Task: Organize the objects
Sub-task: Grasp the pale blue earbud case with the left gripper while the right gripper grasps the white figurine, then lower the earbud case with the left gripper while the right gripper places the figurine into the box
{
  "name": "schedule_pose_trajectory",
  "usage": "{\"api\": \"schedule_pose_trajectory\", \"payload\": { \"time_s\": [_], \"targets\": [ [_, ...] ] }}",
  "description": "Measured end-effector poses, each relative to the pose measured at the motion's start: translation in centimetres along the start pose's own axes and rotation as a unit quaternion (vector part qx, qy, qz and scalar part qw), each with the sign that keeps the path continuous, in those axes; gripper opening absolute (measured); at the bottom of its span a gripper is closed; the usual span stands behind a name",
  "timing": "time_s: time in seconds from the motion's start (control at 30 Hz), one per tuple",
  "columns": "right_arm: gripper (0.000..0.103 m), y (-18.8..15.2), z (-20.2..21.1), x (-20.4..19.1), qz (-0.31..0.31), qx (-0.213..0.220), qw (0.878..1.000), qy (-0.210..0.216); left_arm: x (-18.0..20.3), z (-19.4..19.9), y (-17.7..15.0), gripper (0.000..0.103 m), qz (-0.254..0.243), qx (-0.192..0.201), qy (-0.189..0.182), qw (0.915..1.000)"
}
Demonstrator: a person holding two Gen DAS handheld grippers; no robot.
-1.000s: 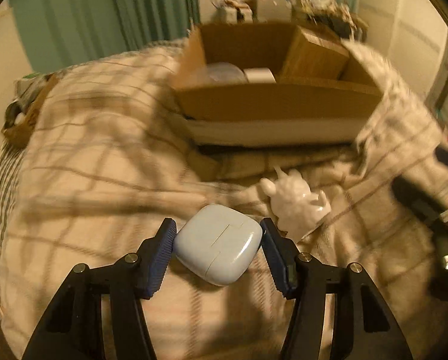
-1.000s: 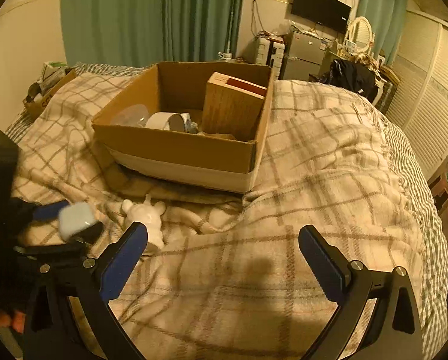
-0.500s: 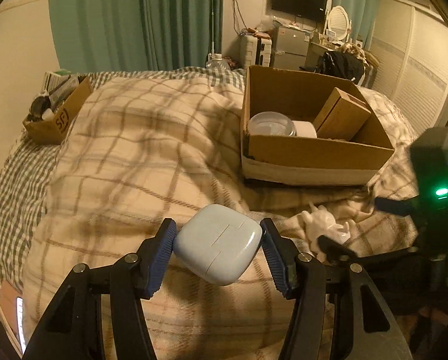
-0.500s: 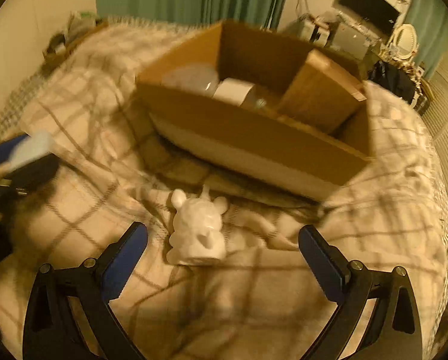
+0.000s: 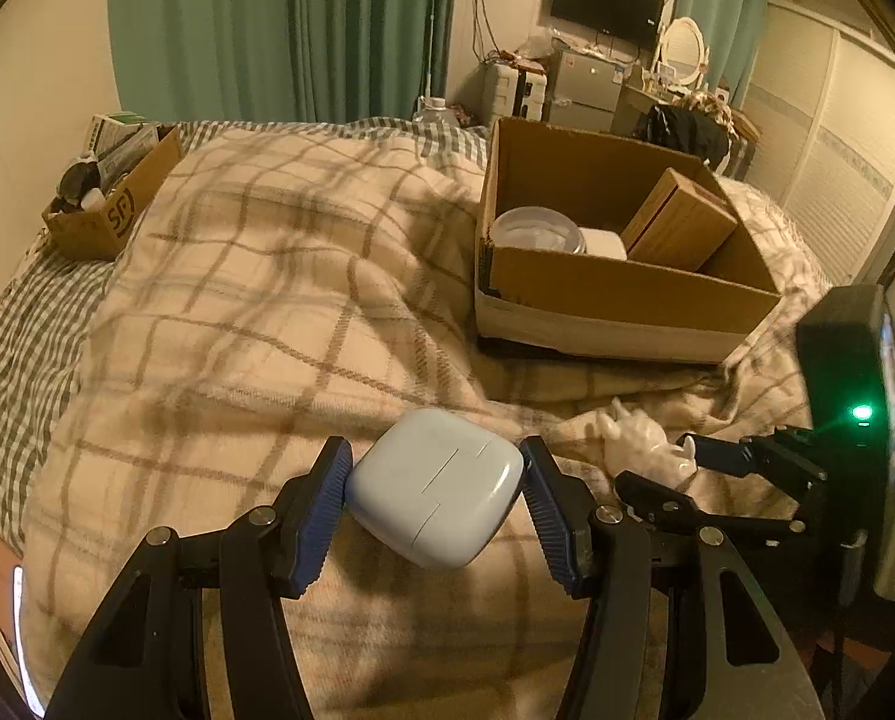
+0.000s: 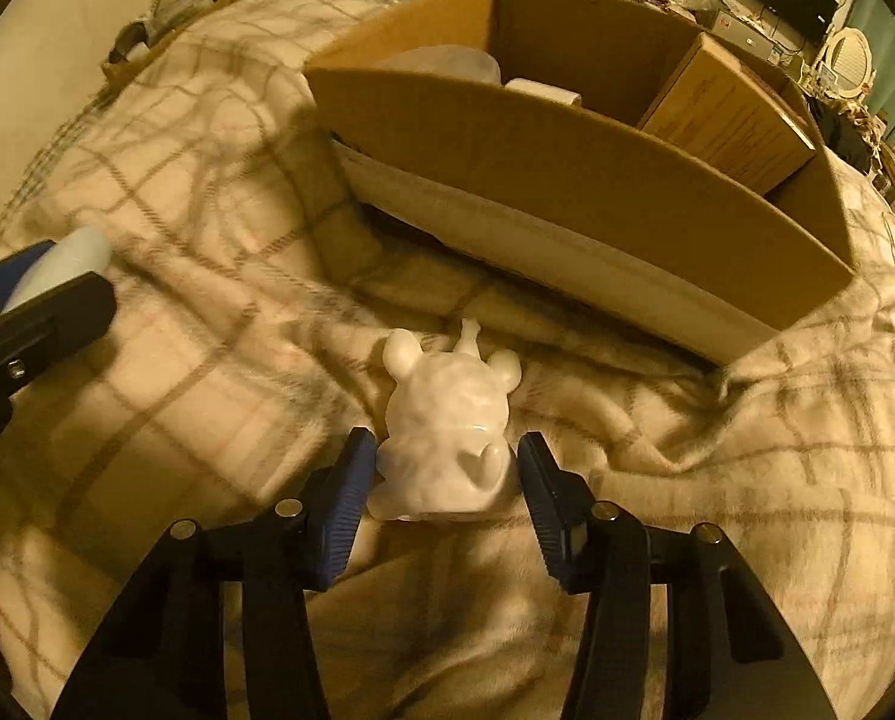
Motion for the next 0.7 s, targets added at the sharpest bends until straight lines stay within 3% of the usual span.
{"api": "schedule_pose_trajectory", "payload": {
  "time_s": [0.4, 0.7],
  "targets": [
    [0.047, -1.9, 10.3, -0.4, 0.009, 0.098, 0.995, -0.004, 1.3, 4.2, -0.8, 0.059, 0.012, 0.02, 0.0, 0.9997],
    [0.047, 1.7, 20.1, 1.5, 0.027, 0.182, 0.982, -0.042, 3.3, 8.8, 4.4, 0.059, -0.019, 0.064, -0.04, 0.997]
  ]
}}
Point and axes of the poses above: each gripper's, at about its wrist camera, not at the fingertips, and z roughly against the way its jaws point, x to its right, y to its top, the point moved 1 cm from there along -z, roughly the way its jaws point, and after that the axes turned 9 degrees about y, right-handed, at the moved point
